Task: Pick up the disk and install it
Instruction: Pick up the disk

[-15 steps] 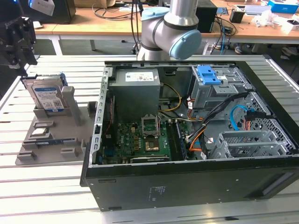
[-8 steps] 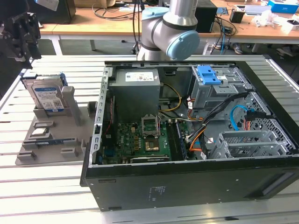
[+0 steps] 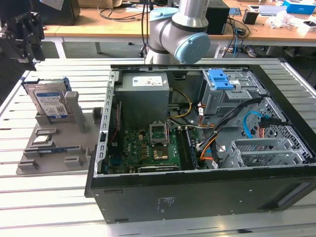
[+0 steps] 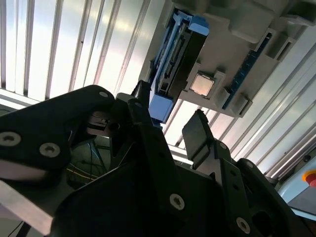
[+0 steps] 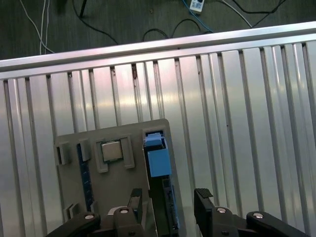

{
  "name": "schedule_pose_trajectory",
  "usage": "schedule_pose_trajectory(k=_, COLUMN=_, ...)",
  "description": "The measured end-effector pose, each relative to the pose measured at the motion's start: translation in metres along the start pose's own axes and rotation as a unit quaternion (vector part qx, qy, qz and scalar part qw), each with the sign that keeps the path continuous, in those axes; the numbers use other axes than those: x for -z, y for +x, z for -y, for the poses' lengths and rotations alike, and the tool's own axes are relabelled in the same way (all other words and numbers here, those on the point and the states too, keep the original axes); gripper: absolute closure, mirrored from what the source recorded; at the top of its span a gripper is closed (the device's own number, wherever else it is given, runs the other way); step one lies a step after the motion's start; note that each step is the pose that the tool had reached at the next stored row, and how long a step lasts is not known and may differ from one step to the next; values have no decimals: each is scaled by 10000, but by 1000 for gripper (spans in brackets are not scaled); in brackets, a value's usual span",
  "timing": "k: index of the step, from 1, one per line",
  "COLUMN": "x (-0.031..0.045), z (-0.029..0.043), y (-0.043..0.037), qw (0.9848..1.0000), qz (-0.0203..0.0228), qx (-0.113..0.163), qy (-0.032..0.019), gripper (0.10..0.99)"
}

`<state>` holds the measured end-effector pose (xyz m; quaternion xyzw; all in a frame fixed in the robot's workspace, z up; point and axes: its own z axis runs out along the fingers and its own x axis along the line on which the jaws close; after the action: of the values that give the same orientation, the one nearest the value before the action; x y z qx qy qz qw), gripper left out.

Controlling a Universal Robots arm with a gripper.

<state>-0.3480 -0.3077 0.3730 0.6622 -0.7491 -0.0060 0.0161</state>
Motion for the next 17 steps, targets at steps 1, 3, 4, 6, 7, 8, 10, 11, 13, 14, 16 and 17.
schedule_pose_trajectory(k=1, x=0, z=0, y=0, qw=10000, qz=0, qx=0, qy=0, gripper=545)
schedule_pose_trajectory(k=3, x=0, z=0, y=0, qw=10000, qz=1, qx=0, qy=0, gripper=545)
schedule_pose_trajectory(k=4, x=0, z=0, y=0, qw=10000, qz=12, qx=0, qy=-2, gripper=545)
schedule_pose_trajectory(k=6, x=0, z=0, y=0, qw=10000, qz=84, qx=3, qy=-10, gripper=545)
schedule_pose_trajectory(k=7, x=0, z=0, y=0, qw=10000, qz=86, qx=3, qy=-10, gripper=545)
schedule_pose_trajectory(k=8, x=0, z=0, y=0, qw=10000, qz=86, qx=7, qy=-11, gripper=545)
schedule_pose_trajectory(k=10, x=0, z=-5, y=4, qw=10000, qz=85, qx=30, qy=-11, gripper=545)
schedule_pose_trajectory(k=11, x=-8, z=-14, y=6, qw=9995, qz=75, qx=300, qy=-9, gripper=545)
schedule_pose_trajectory(k=13, x=-17, z=-41, y=21, qw=9994, qz=74, qx=330, qy=-8, gripper=545)
schedule_pose_trajectory(k=14, x=-23, z=-53, y=38, qw=9994, qz=74, qx=334, qy=-8, gripper=545)
schedule_pose_trajectory(k=16, x=-45, z=-62, y=73, qw=9994, qz=74, qx=334, qy=-7, gripper=545)
schedule_pose_trajectory(k=17, x=-63, z=-62, y=87, qw=9994, qz=75, qx=333, qy=-7, gripper=545)
